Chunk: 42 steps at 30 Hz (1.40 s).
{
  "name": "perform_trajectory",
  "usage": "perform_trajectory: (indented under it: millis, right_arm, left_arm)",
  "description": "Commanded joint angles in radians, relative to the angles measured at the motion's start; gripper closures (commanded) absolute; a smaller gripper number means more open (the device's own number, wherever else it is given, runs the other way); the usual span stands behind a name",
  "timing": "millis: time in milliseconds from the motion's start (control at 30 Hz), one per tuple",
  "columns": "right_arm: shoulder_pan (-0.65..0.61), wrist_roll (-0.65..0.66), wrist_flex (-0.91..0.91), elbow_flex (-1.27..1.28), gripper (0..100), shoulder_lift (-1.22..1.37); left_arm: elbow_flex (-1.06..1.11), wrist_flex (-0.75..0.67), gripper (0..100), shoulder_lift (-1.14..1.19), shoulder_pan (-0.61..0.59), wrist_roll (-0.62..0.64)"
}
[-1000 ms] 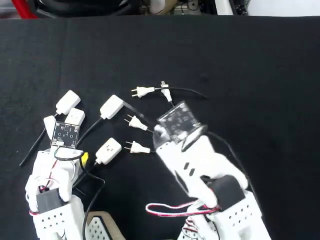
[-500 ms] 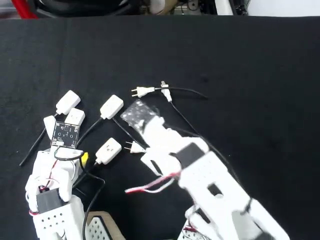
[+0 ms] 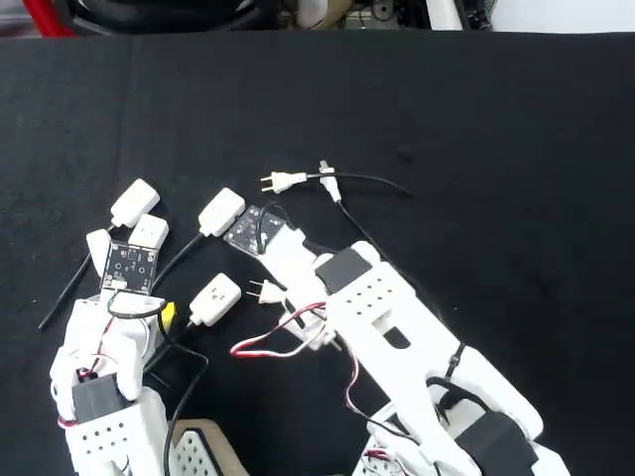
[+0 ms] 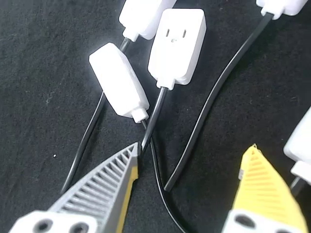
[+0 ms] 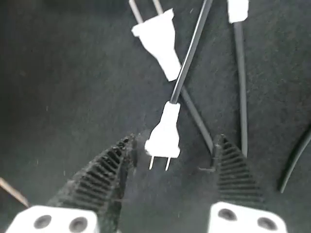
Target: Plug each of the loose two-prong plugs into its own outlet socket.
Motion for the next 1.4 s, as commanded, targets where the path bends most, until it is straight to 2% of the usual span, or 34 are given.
perform_trajectory:
  millis: [0, 33, 200, 367, 567, 733, 1067, 1367]
  right_arm:
    - [-0.028, 0.08, 0.081, -0.047, 92.0, -0.05]
    - [-0.037, 0.08, 0.094, -0.048, 96.9, -0.058]
    - [-0.057, 0.078, 0.133, -0.03, 85.5, -0.05]
    - [-0.084, 0.077, 0.126, -0.035, 86.5, 0.013]
    - [-0.178, -0.04, 0.02, -0.042, 86.1, 0.148]
    - [-0.158, -0.14, -0.012, -0.114, 86.1, 0.277]
    - [-0.08, -0.17, 0.078, -0.145, 86.1, 0.182]
    - [-0.078, -0.173, -0.011, -0.074, 86.1, 0.162]
  left_arm:
    - [0.019, -0.005, 68, -0.003, 0.012, -0.008]
    - [0.019, -0.005, 68, -0.003, 0.012, -0.008]
    - [0.019, -0.005, 68, -0.003, 0.01, -0.008]
    - [0.019, -0.005, 68, -0.002, 0.01, -0.009]
    - [0.019, -0.005, 68, -0.002, 0.01, -0.009]
    - [0.019, -0.005, 68, -0.002, 0.01, -0.009]
    - [0.019, -0.005, 68, -0.002, 0.01, -0.009]
    - [0.019, -0.005, 68, -0.002, 0.012, -0.009]
